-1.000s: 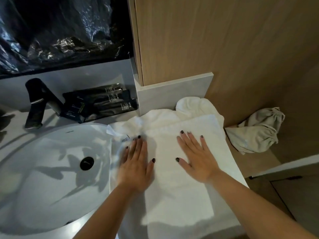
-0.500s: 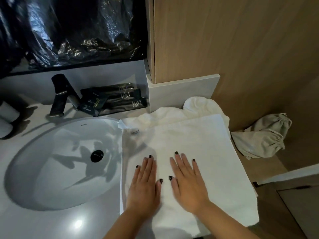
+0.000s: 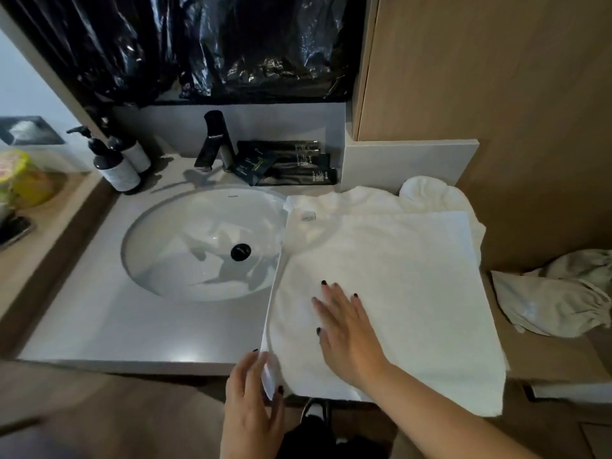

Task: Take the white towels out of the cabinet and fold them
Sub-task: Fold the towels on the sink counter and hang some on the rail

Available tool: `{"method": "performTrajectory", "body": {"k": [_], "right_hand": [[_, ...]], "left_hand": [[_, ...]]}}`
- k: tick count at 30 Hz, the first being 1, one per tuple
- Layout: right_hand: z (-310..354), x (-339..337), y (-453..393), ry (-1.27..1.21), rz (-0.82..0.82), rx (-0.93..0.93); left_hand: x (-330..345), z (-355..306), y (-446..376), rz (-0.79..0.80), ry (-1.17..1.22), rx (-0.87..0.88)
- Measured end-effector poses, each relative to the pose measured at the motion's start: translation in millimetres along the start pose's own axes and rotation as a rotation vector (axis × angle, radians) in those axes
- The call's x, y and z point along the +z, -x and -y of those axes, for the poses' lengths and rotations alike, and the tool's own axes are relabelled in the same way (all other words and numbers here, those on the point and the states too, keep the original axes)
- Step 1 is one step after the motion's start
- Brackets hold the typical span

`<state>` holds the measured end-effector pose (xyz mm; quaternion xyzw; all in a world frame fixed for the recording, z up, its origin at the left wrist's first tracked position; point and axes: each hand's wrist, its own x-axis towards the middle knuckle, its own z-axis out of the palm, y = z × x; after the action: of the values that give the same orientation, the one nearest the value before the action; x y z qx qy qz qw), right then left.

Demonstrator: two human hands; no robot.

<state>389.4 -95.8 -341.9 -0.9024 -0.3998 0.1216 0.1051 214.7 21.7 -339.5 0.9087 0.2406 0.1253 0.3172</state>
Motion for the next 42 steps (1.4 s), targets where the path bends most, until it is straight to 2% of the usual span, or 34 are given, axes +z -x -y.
{"method": "performTrajectory", "body": {"k": [2,5,9,12,17,21,24,27,29,30,32,34,37,38,42], "right_hand": [[20,11,9,0.061,0.067,-0.014],[31,21,15,0.117,0.071,0.006],[27,16,16,0.108,0.099,-0.016],[24,11,18,0.142,0.163,-0.043],[16,8,19,0.065,0.202,-0.061],[17,8,20,0.035,0.202,-0.056],[30,6,24,0.014,0.168,-0.024],[55,7,46,-0.076,0.052,-0.114],[75,16,73,-0.250,-0.045,-0.110],[86,22,87,-0.387,-0.136,-0.021],[106,34,112,-0.648,-0.362,0.313],[118,42,127,-0.854,-0.484,0.597],[129,49,131,-1.039,-0.396,0.707],[135,48,127,-1.172,-0.356,0.759],[144,40,102,-2.124,-0.265,0.954]], "left_hand": [[3,2,13,-0.010,0.020,-0.075],[3,2,23,-0.004,0.024,-0.154],[6,1,24,0.166,0.055,-0.354],[0,-3,14,0.272,0.098,-0.390],[-17,11,2,0.222,0.332,-0.591],[-29,21,2,0.215,0.797,-0.798],[-24,17,-1,0.185,0.862,-0.854],[-24,12,-5,0.216,0.940,-0.863],[-27,13,-5,0.264,0.969,-0.861],[-27,13,-4,0.289,0.959,-0.864],[-29,13,-5,0.321,0.935,-0.876],[-29,13,-6,0.343,0.918,-0.880],[-29,8,-6,0.356,0.958,-0.858],[-28,7,-6,0.344,1.006,-0.872],[-33,5,-5,0.370,1.092,-0.881]]}}
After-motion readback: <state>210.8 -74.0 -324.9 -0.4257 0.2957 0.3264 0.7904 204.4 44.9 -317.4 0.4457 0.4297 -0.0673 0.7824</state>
